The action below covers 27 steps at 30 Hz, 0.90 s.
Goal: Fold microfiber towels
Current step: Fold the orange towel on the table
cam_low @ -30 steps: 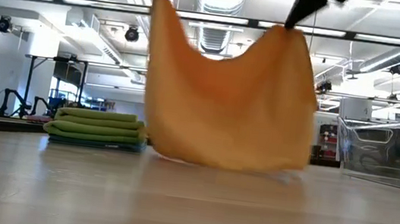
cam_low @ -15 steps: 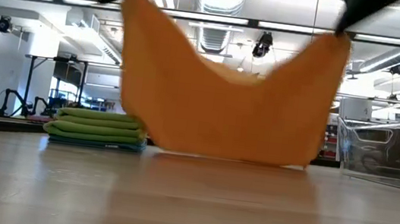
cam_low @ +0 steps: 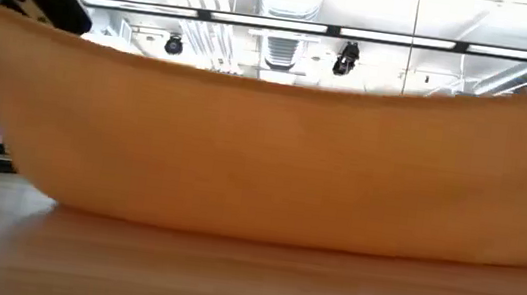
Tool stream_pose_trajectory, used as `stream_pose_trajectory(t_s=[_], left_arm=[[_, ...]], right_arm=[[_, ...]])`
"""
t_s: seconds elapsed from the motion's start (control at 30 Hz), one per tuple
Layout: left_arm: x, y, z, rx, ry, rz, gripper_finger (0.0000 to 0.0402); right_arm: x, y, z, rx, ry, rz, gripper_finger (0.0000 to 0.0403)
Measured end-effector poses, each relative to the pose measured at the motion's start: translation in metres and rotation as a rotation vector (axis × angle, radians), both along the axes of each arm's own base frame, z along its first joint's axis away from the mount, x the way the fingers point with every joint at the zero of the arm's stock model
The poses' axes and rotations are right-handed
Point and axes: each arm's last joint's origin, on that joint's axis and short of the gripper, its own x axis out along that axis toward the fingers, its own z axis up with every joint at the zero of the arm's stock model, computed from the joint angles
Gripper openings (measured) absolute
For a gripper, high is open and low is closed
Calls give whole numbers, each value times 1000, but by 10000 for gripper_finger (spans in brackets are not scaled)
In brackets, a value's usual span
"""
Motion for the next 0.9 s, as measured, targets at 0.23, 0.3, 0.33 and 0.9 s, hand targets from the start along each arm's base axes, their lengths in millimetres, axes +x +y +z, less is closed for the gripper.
stream_pose_trajectory(t_s=[0.23,0.3,0.33,0.9], left_arm=[[12,-18,-13,-46,63,-27,0],[12,-18,-5,-62,38,-31,0],[11,-16,0,-55,13,-25,0],[29,66,1,231,-95,83,0]], right_arm=[[0,27,-15,143,205,-53,9],[2,30,-8,171,220,-54,9],[2,31,-5,164,224,-49,9],[31,-38,4,-258,243,-54,9]])
